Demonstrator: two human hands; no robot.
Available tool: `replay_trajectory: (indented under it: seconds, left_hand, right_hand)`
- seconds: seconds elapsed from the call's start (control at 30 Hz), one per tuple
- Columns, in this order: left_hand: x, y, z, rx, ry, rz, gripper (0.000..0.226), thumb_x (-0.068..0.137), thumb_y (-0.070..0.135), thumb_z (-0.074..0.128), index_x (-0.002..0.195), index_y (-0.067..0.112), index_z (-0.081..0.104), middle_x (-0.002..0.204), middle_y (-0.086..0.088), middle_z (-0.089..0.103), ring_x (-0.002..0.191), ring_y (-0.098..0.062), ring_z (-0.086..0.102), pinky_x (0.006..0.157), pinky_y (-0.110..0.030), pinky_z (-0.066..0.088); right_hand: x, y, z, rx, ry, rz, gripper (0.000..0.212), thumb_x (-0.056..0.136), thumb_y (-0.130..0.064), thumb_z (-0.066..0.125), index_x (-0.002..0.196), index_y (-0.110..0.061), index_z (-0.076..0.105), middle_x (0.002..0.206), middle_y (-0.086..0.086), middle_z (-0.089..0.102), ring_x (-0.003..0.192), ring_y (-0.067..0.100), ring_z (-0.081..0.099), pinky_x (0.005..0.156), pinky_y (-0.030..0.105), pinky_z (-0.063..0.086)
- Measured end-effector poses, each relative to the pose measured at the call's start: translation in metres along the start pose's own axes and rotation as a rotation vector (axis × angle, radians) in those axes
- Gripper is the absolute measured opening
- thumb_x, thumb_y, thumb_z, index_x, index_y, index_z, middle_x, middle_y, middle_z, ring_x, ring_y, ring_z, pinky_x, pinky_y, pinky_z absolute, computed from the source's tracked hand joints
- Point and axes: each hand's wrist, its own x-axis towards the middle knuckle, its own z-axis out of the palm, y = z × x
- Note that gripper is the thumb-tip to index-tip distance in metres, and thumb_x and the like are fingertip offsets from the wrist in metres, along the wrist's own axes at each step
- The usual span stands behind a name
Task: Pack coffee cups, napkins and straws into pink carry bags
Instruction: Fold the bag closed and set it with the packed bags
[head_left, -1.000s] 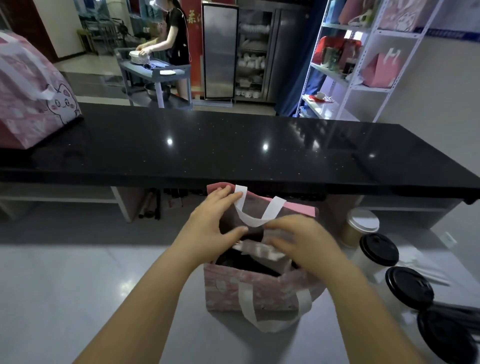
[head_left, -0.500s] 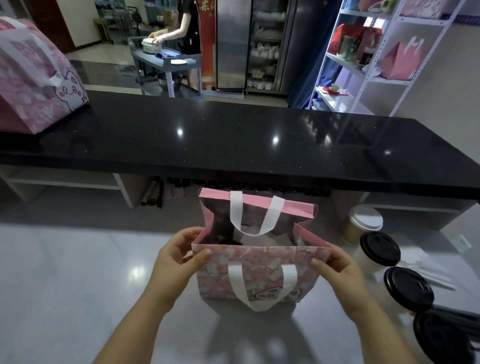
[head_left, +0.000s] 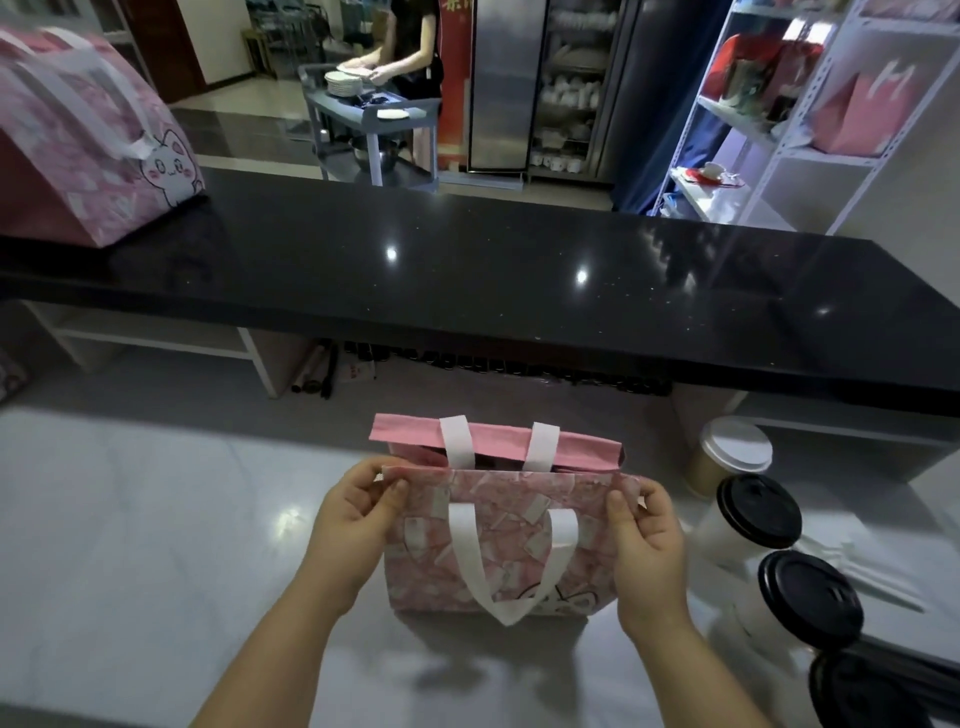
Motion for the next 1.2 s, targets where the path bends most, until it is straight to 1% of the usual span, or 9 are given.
replay_trajectory:
  seconds: [0.1,0.2,0.3,0.43,0.53,0.73,0.93,1.1,1.2]
  left_hand:
    - [-0.004,-0.002,0.009,0.022,0.108,0.074,0.023,0.095,0.005,0.057,0.092,0.026,0.067,0.094,0.002,0.073,0.088,-0.017,0.069,0.066,-0.024,0.057]
    - [0.000,0.001,0.009,0.123,0.083,0.180,0.019,0.096,0.007,0.056,0.090,0.021,0.067,0.130,0.021,0.055,0.114,0.002,0.056,0.078,-0.018,0.054]
    - [0.015,0.007,0.006,0.106,0.042,0.162,0.018,0.093,0.003,0.053,0.079,0.008,0.064,0.139,0.020,0.049,0.118,0.010,0.051,0.079,-0.010,0.049]
    - [0.018,0.011,0.004,0.034,0.055,0.192,0.026,0.082,0.002,0.059,0.068,0.020,0.069,0.112,0.005,0.066,0.100,-0.009,0.063,0.073,-0.016,0.053]
    - [0.012,0.004,-0.003,-0.003,0.088,0.180,0.038,0.082,-0.009,0.061,0.065,0.024,0.070,0.092,0.007,0.072,0.088,-0.009,0.066,0.069,-0.017,0.054]
    - [0.008,0.002,-0.006,0.033,0.142,0.183,0.037,0.081,-0.009,0.067,0.076,0.028,0.073,0.095,0.006,0.074,0.095,-0.015,0.069,0.079,-0.026,0.057]
    - [0.002,0.013,-0.001,0.157,0.184,0.277,0.056,0.074,-0.003,0.077,0.102,0.038,0.050,0.099,0.007,0.069,0.098,-0.016,0.066,0.088,-0.028,0.052]
    - [0.003,0.020,0.000,0.387,0.162,0.371,0.065,0.073,0.003,0.081,0.110,0.042,0.046,0.098,0.018,0.068,0.098,-0.006,0.063,0.080,-0.009,0.049]
    - [0.002,0.020,-0.003,0.436,0.170,0.373,0.065,0.074,0.004,0.081,0.109,0.046,0.046,0.098,0.022,0.067,0.099,-0.003,0.063,0.077,-0.011,0.050]
  right_hand:
    - [0.010,0.000,-0.008,-0.066,-0.059,-0.051,0.025,0.093,-0.005,0.058,0.084,-0.028,0.064,0.107,-0.009,0.068,0.100,0.017,0.064,0.080,0.029,0.055]
    - [0.033,-0.002,-0.017,-0.068,-0.206,-0.013,0.011,0.092,0.001,0.056,0.085,-0.007,0.059,0.142,-0.017,0.049,0.131,0.008,0.046,0.099,0.034,0.043]
    - [0.047,-0.011,-0.017,-0.019,-0.322,0.063,0.014,0.090,-0.005,0.058,0.083,-0.014,0.066,0.120,-0.005,0.064,0.114,0.016,0.057,0.091,0.035,0.049]
    - [0.044,-0.009,-0.016,-0.016,-0.231,0.025,0.032,0.089,0.008,0.057,0.073,-0.018,0.066,0.076,-0.005,0.067,0.072,0.008,0.063,0.063,0.020,0.053]
    - [0.042,-0.005,-0.022,-0.007,-0.211,-0.001,0.036,0.084,0.009,0.064,0.072,-0.024,0.066,0.074,-0.006,0.065,0.071,0.008,0.061,0.063,0.021,0.053]
    - [0.043,-0.014,-0.025,-0.026,-0.238,0.009,0.032,0.081,0.009,0.068,0.087,-0.020,0.057,0.080,-0.002,0.069,0.078,0.013,0.068,0.067,0.024,0.056]
    - [0.046,-0.042,-0.028,-0.408,-0.405,-0.113,0.065,0.083,-0.002,0.071,0.124,-0.047,0.049,0.111,-0.019,0.063,0.106,0.004,0.061,0.081,0.025,0.056]
    - [0.047,-0.068,-0.009,-0.711,-0.606,-0.338,0.055,0.088,-0.018,0.067,0.119,-0.060,0.050,0.122,-0.035,0.043,0.119,-0.007,0.044,0.091,0.018,0.049]
    - [0.051,-0.079,0.009,-1.066,-0.716,-0.523,0.038,0.093,-0.036,0.056,0.128,-0.051,0.050,0.133,-0.028,0.037,0.128,-0.002,0.027,0.112,0.035,0.027]
